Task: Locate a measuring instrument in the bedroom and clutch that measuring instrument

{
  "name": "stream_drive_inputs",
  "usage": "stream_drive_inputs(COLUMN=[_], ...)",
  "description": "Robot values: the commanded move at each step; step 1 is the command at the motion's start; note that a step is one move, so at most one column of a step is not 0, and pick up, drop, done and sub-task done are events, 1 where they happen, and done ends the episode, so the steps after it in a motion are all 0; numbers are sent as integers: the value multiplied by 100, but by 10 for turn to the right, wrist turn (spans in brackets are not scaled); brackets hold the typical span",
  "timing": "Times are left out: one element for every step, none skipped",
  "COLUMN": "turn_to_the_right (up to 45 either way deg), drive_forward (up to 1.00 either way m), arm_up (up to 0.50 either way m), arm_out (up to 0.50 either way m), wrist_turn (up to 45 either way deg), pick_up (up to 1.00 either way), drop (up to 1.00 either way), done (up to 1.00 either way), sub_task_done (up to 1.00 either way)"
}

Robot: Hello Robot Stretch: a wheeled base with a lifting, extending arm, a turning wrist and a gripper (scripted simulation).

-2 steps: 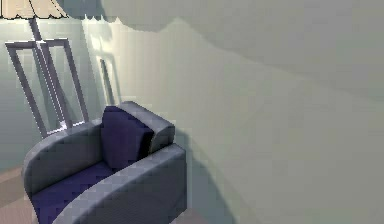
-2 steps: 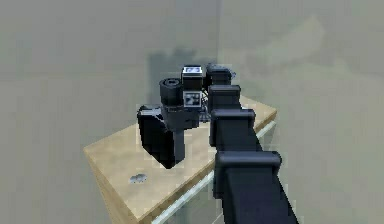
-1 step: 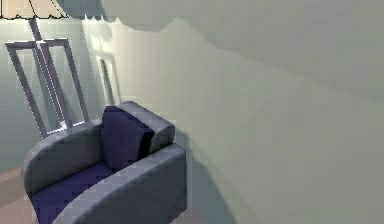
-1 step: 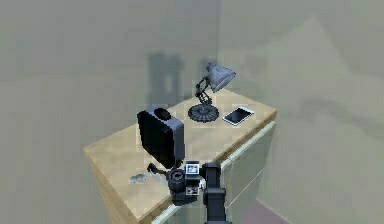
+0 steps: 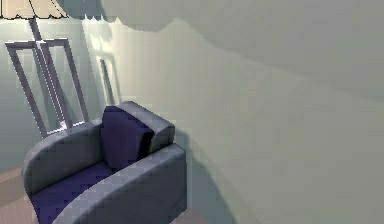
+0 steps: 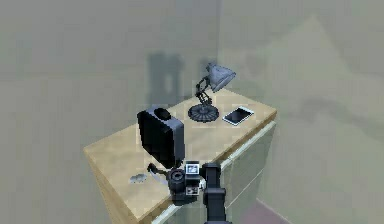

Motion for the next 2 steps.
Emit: stream_drive_inputs(turn_to_the_right=[0,0], drive_forward=[0,0], arm_up=[10,0], arm_out=[0,0], wrist_turn=[0,0], pick_up=[0,0], drop=[0,0], done=[0,100], sub_task_done=[0,0])
